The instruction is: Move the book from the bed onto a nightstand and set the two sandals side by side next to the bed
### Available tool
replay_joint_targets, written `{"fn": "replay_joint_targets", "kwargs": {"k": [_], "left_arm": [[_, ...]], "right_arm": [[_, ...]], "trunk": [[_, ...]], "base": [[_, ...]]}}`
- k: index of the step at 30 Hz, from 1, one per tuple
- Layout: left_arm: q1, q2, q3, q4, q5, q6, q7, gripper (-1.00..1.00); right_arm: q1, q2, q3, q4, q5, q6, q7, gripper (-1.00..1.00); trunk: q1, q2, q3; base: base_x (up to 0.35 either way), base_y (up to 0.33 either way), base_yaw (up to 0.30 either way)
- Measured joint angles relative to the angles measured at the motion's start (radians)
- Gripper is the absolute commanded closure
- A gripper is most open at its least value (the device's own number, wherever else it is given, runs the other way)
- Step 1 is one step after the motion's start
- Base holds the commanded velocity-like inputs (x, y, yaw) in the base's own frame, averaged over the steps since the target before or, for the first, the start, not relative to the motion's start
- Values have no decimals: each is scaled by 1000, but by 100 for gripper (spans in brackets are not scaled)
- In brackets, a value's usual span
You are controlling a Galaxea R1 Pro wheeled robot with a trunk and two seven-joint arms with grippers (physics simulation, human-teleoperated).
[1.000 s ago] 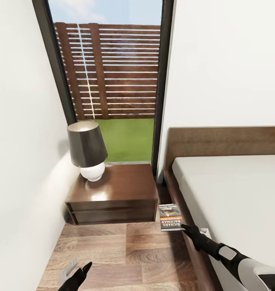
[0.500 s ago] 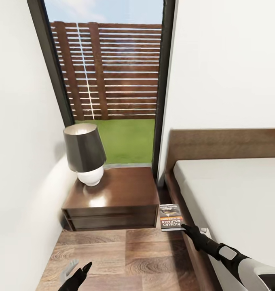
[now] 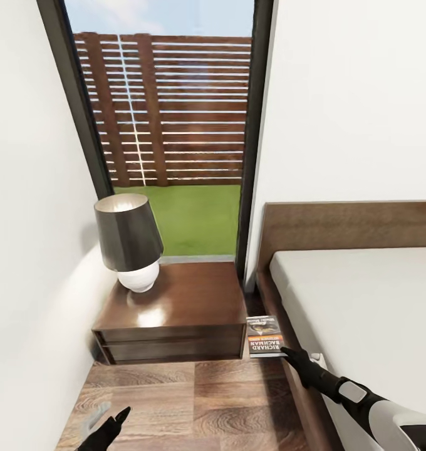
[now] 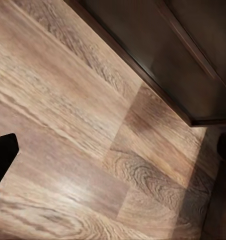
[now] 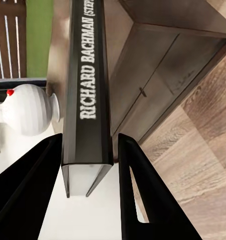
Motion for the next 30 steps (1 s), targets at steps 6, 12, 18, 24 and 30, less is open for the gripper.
{"fn": "replay_joint_targets", "kwargs": {"k": [6,12,18,24,30], "left_arm": [[36,43,-1,1,-19,-1,0,-100],[47,53,-1,1,-86,-1,0,-100],[51,54,-1,1,-119,-1,1,-100],[59,52,-1,2,-125,-1,2,-100],[66,49,-1,2,-127,-2,3,-100]], "right_arm": [[0,0,0,-4,0,0,2,100],[0,1,-1,-10,-1,0,21,100],[0,1,-2,-11,-2,-4,31,100],[0,1,1,-12,-2,-4,34,100],[-1,1,6,-20,-2,-2,38,100]], "trunk": [[0,0,0],[0,0,0],[0,0,0],[0,0,0],[0,0,0]], "base": [[4,0,0],[0,0,0],[0,0,0],[0,0,0],[0,0,0]]}}
